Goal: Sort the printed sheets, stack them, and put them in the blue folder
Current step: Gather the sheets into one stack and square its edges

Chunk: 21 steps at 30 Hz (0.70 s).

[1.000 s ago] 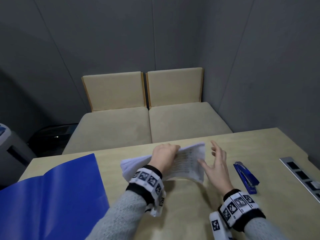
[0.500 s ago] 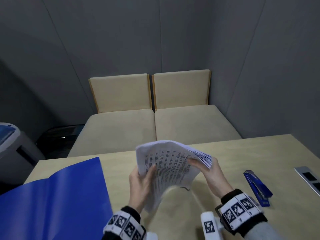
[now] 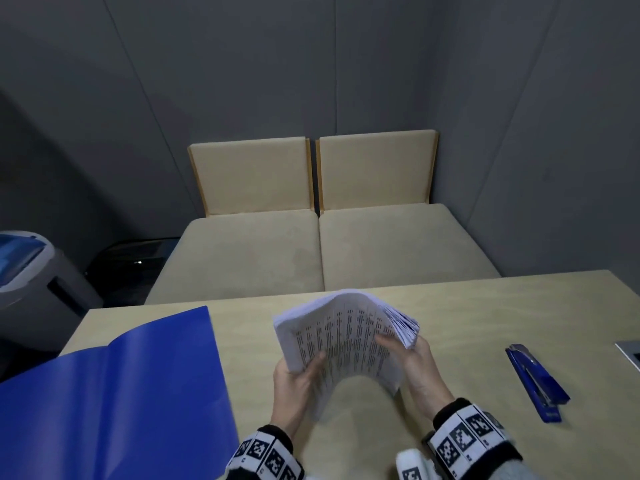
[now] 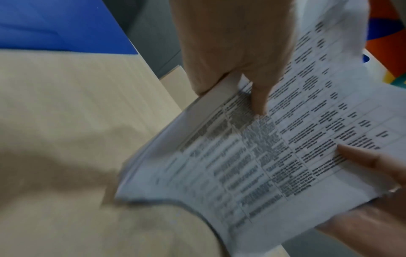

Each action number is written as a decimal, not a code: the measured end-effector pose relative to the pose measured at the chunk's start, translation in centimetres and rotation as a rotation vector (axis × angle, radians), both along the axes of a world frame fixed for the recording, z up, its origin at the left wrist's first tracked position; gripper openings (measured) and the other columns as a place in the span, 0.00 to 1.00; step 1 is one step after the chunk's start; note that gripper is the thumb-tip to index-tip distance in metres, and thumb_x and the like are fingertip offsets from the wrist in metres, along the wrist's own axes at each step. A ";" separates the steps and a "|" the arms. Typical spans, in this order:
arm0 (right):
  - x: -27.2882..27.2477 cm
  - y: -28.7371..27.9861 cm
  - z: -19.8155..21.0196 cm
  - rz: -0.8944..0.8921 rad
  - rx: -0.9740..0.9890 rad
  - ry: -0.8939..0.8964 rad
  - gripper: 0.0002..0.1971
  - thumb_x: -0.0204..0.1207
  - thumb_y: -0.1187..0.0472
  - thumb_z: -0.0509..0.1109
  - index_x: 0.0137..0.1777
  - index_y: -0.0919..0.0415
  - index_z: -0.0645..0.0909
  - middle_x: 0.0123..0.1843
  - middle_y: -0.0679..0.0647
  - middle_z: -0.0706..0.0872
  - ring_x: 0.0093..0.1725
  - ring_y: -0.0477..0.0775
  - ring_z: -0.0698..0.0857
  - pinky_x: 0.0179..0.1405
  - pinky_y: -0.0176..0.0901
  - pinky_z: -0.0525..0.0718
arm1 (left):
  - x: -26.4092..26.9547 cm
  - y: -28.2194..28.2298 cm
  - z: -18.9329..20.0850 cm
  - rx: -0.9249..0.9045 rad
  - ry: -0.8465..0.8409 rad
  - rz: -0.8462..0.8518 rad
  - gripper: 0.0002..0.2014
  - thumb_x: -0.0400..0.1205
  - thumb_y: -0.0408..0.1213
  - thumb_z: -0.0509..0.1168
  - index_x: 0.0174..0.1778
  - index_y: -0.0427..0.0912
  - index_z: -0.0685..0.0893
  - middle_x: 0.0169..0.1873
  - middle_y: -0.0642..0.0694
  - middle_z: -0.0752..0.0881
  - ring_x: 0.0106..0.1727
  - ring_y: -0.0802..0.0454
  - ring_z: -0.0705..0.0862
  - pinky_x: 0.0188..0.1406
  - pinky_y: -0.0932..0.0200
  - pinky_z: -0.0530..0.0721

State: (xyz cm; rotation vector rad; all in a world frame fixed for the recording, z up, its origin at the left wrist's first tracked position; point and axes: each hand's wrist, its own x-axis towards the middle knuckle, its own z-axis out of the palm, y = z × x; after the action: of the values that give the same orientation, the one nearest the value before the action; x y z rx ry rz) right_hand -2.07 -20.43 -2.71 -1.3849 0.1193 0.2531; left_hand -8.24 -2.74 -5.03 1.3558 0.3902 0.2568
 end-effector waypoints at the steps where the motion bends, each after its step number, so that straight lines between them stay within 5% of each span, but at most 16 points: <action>1: 0.2 -0.2 0.3 -0.003 -0.029 -0.024 0.17 0.71 0.64 0.76 0.60 0.60 0.83 0.55 0.56 0.90 0.56 0.56 0.88 0.57 0.54 0.85 | 0.0 0.2 0.0 -0.002 0.015 -0.042 0.07 0.77 0.24 0.70 0.49 0.36 0.87 0.45 0.45 0.92 0.47 0.49 0.90 0.41 0.60 0.88; 5: 1.2 -1.5 -0.6 0.015 -0.283 -0.086 0.10 0.78 0.59 0.68 0.59 0.56 0.82 0.52 0.53 0.90 0.52 0.52 0.88 0.53 0.52 0.86 | -0.5 1.4 -1.0 -0.038 0.148 -0.308 0.15 0.77 0.30 0.72 0.59 0.35 0.83 0.53 0.39 0.90 0.55 0.42 0.89 0.56 0.43 0.86; 9: 0.8 -2.3 -4.9 0.054 -0.530 0.128 0.07 0.79 0.62 0.63 0.54 0.57 0.79 0.46 0.57 0.88 0.43 0.59 0.89 0.41 0.54 0.88 | -1.4 1.0 -4.5 -0.207 0.474 -0.396 0.20 0.73 0.25 0.73 0.61 0.34 0.81 0.51 0.38 0.90 0.53 0.39 0.89 0.51 0.45 0.88; 14: -0.6 -3.4 -9.6 0.096 -0.697 0.352 0.10 0.76 0.63 0.63 0.55 0.59 0.79 0.45 0.56 0.88 0.42 0.59 0.88 0.45 0.53 0.88 | -2.3 0.2 -8.3 -0.146 0.734 -0.460 0.21 0.70 0.24 0.77 0.59 0.33 0.84 0.50 0.39 0.90 0.53 0.42 0.89 0.56 0.47 0.86; 17: -0.9 -3.8 -10.7 0.094 -0.686 0.375 0.09 0.77 0.65 0.62 0.55 0.58 0.78 0.46 0.55 0.87 0.43 0.58 0.88 0.42 0.50 0.87 | -0.9 0.1 -9.2 -0.051 0.701 -0.366 0.26 0.68 0.34 0.80 0.62 0.31 0.82 0.51 0.41 0.90 0.51 0.47 0.89 0.50 0.54 0.87; 19: -0.7 -3.9 -11.1 0.115 -0.643 0.388 0.11 0.77 0.65 0.63 0.58 0.57 0.79 0.48 0.54 0.88 0.45 0.56 0.88 0.40 0.47 0.87 | 0.7 0.4 -8.9 -0.076 0.648 -0.193 0.40 0.68 0.49 0.79 0.72 0.33 0.74 0.63 0.41 0.84 0.61 0.44 0.85 0.61 0.48 0.84; 21: -0.2 -4.1 -11.4 0.162 -0.627 0.422 0.13 0.75 0.65 0.63 0.59 0.58 0.81 0.48 0.54 0.89 0.45 0.56 0.89 0.41 0.47 0.88 | 2.3 0.7 -8.0 -0.066 0.621 -0.085 0.39 0.78 0.52 0.70 0.78 0.36 0.63 0.72 0.41 0.75 0.70 0.42 0.76 0.70 0.47 0.76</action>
State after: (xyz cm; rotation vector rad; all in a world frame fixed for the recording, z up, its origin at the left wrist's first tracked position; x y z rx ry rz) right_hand -2.27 -24.51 -14.11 -1.9489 0.4677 0.6855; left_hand -5.92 -2.09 -13.02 1.3649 0.8463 -0.2574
